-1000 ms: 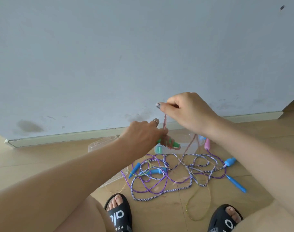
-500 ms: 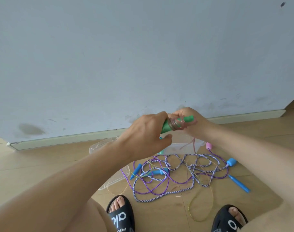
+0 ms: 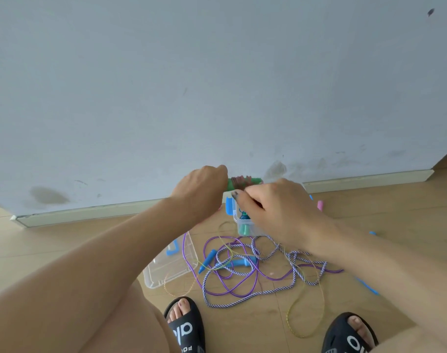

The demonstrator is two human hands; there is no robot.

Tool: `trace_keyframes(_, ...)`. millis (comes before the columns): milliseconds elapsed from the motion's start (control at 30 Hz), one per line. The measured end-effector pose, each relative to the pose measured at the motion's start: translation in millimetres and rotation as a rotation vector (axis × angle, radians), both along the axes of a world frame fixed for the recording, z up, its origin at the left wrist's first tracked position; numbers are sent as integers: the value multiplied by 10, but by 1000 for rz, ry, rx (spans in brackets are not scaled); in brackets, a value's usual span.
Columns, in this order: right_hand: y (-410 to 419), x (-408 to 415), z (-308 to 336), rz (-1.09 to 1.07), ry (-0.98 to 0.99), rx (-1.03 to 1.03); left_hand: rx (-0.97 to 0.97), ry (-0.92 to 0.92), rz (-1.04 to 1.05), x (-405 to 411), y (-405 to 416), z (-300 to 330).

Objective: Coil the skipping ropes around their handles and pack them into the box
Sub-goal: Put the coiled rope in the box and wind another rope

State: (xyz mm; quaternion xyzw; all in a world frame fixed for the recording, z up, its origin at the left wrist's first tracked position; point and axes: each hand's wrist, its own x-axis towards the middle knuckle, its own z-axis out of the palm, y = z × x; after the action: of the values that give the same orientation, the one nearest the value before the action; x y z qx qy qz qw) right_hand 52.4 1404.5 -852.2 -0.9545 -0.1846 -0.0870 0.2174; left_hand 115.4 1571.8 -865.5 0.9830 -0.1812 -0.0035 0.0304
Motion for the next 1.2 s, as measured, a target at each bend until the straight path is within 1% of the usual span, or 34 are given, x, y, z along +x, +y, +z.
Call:
trace_keyframes(133,-1,75,146,49,-94,33,154,-36,-105,-111,-57,34)
trace_keyframes(200,-29,150,214,37,-81,54,253,-90,-193,-195,-136,37)
trace_keyframes(267,-77,237,268,28,-43,92,281,-86,-227,-297,-235,40)
trace_keyframes(333,-93,263,308,62,0,151,236,-19,-175,-355,-298,72)
trace_keyframes(400,-64,204,312,127,38,148,206,62,-84,-339,-292,98)
trace_keyframes(467,-2,113,296,172,73,109,253,105,-32,-320,-239,127)
trace_keyframes(567,0,144,307,145,63,111,287,94,-105,-370,-256,133)
trace_keyframes(633,-71,278,304,82,64,124,248,78,-180,-406,-311,108)
trace_keyframes(700,-171,420,280,23,97,87,192,46,-220,-411,-333,83)
trace_keyframes(800,-302,575,169,-33,216,117,67,-4,-229,-402,-333,76)
trace_keyframes(833,-317,604,118,-37,280,175,12,-19,-234,-395,-325,79)
trace_keyframes(933,-293,612,12,-31,483,440,-182,-28,-217,-384,-283,103)
trace_keyframes(967,-282,605,14,-16,512,508,-240,-28,-190,-377,-265,114)
trace_keyframes(1033,-274,584,45,-9,521,584,-319,-38,-152,-370,-239,133)
trace_keyframes(1100,-266,550,31,-38,558,593,-373,-49,-169,-377,-240,149)
trace_keyframes(1167,-222,491,-51,-82,624,537,-430,-39,-160,-370,-249,159)
trace_keyframes(1200,-191,452,-92,-114,653,501,-459,-25,-120,-357,-249,159)
